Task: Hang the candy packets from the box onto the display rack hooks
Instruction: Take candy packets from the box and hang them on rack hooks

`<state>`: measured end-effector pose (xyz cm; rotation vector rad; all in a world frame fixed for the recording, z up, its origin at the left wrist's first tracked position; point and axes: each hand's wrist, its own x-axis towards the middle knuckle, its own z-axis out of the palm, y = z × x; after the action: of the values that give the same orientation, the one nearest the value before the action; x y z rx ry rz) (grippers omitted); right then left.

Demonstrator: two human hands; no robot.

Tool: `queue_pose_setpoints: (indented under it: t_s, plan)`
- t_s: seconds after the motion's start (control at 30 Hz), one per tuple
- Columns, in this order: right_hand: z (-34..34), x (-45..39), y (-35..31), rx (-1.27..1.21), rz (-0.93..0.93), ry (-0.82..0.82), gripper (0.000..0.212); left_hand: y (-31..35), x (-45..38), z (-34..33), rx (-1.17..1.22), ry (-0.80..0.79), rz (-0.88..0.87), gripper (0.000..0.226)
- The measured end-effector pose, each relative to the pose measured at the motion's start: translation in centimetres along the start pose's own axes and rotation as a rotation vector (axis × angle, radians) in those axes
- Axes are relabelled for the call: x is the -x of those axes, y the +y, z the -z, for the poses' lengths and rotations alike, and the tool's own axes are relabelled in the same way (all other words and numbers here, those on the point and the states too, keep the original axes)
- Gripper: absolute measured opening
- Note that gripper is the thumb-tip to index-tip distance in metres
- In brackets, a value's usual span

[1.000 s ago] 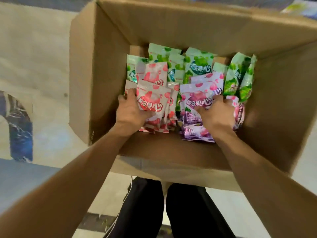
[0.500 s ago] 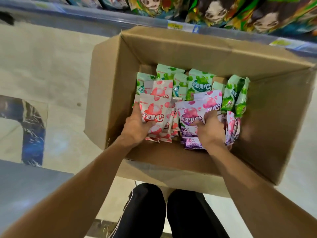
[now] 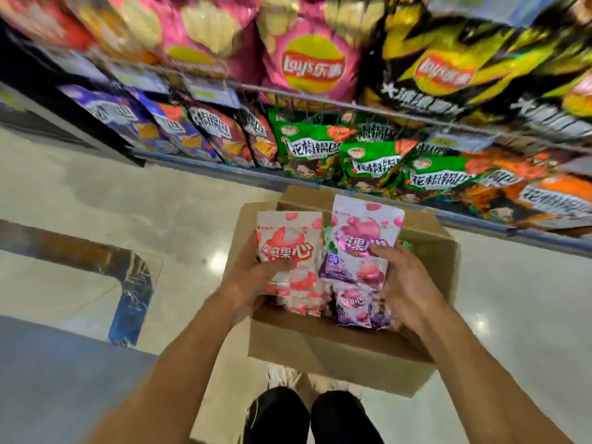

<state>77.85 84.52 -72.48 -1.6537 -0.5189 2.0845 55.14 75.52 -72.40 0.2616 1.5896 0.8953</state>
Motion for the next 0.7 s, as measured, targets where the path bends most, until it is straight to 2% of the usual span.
queue_pose_setpoints:
  t_s: [0.1, 0.17, 0.2, 0.27, 0.3, 0.4, 0.43, 0.53, 0.57, 0.6, 0.67, 0.7]
  plan:
    - [-4.3, 7.9, -6.5, 0.004, 0.085, -0.045, 0.02, 6.9, 6.1, 1.3, 0.113, -0.017, -0.126, 0.052]
    - [-6.4, 12.9, -9.9, 0.052, 0.153, -0.051, 0.016, 11.4, 10.8, 2.4, 0.161, -0.009, -0.198, 0.049]
    - [-7.4, 15.2, -11.4, 0.072, 0.18, -0.074, 0.022, 13.7, 13.2, 2.8, 0.187, 0.007, -0.231, 0.049]
    - [-9.4, 19.7, -14.7, 0.079, 0.239, -0.171, 0.059, 17.8, 17.6, 3.5, 0.22, 0.024, -0.299, 0.051]
    - [-10.8, 22.4, -16.5, 0.129, 0.289, -0.191, 0.068, 19.9, 19.8, 3.8, 0.236, 0.021, -0.334, 0.052]
    - [-14.6, 29.1, -20.6, 0.203, 0.417, -0.275, 0.043, 25.9, 26.1, 4.1, 0.302, 0.035, -0.413, 0.053]
    - [-15.8, 31.0, -21.9, 0.205, 0.447, -0.278, 0.046, 27.7, 28.2, 4.3, 0.333, 0.048, -0.441, 0.053]
    - [-19.3, 36.1, -25.2, 0.236, 0.526, -0.32, 0.09, 32.6, 34.2, 5.0, 0.351, 0.079, -0.552, 0.053]
    - [-20.5, 37.9, -26.3, 0.232, 0.542, -0.349, 0.092, 33.8, 36.2, 5.5, 0.345, 0.105, -0.59, 0.049]
    - [-21.5, 39.4, -27.3, 0.224, 0.552, -0.382, 0.081, 34.9, 38.0, 6.0, 0.344, 0.137, -0.622, 0.045]
    - [-23.3, 42.2, -29.0, 0.218, 0.571, -0.427, 0.043, 36.5, 41.5, 7.3, 0.358, 0.194, -0.683, 0.04]
    - [-24.2, 43.3, -29.6, 0.226, 0.58, -0.456, 0.036, 37.2, 43.1, 7.9, 0.374, 0.222, -0.713, 0.04]
